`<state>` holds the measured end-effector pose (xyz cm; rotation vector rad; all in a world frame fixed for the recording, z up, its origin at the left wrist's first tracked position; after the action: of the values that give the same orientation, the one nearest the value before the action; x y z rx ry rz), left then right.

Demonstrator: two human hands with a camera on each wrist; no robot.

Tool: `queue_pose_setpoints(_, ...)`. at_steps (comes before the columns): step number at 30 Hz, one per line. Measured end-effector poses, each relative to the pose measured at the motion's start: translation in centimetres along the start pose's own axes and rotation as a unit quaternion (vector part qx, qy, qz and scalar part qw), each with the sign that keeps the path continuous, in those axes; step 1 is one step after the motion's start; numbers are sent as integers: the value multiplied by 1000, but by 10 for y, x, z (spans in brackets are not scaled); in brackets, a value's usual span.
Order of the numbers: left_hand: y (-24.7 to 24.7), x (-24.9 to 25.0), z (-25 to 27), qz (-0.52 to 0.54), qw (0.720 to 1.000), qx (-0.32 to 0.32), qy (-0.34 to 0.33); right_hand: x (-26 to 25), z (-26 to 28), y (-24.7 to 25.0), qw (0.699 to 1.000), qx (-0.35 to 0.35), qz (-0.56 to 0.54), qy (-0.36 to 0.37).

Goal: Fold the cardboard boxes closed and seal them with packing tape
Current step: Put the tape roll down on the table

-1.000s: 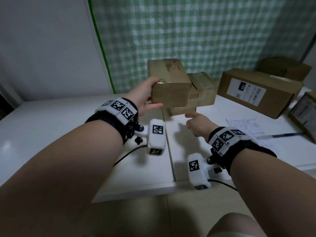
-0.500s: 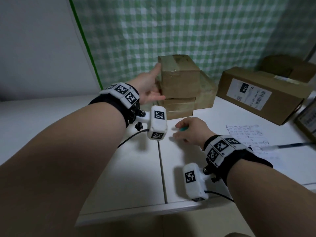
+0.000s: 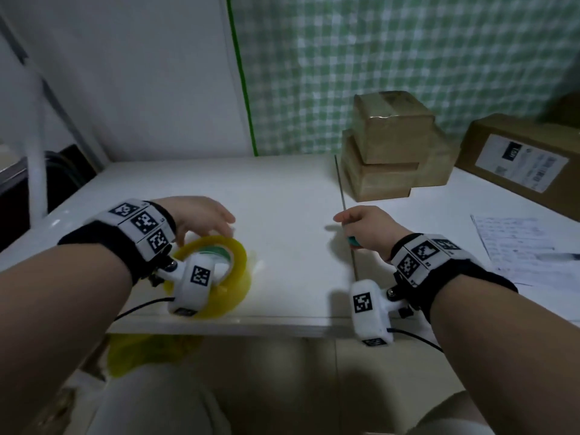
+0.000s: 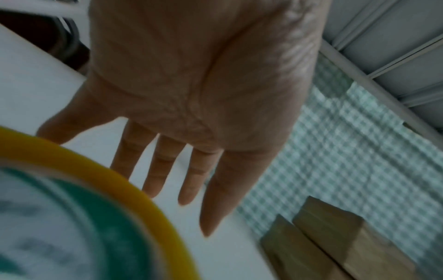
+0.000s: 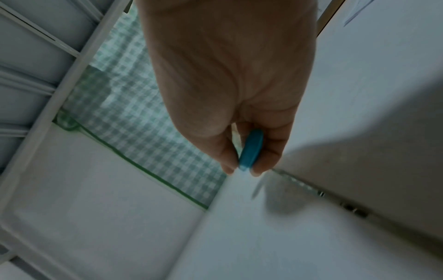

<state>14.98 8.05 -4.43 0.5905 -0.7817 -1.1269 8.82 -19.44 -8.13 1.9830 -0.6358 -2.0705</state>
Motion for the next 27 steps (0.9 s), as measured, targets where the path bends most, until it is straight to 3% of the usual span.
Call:
queue_pose_setpoints(4, -12, -41, 3, -9, 999, -27, 28, -7, 8, -22, 1000, -13, -9, 8)
queue_pose_setpoints(9, -3, -43, 1, -14, 997, 77, -17, -17, 19, -42, 996, -54, 69, 14)
queue_pose_setpoints(13, -5, -27, 10, 53, 991, 94, -83, -32, 27, -48, 987, -77, 135, 36)
queue_pose_setpoints(16, -6, -11, 21, 115, 981, 94, -127, -44, 31, -50, 996, -56, 45, 45)
queue_pose_setpoints(21, -19, 6, 26, 279, 947, 22, -157, -53, 46, -73, 975, -127, -179, -16)
queue_pose_setpoints(27, -32, 32, 38, 402, 893, -36, -200, -70, 49, -57, 965, -108, -239, 22)
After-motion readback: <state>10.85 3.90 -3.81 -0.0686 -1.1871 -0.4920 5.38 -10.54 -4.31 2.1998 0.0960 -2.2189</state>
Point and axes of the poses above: each hand's wrist, its own z-axis away from the middle knuckle, its own y-axis out of the back of the hand, x = y × z, the point moved 10 cm from there along -z, towards the middle knuckle, and after that the axes turned 12 degrees about y, right-handed, at the moved point
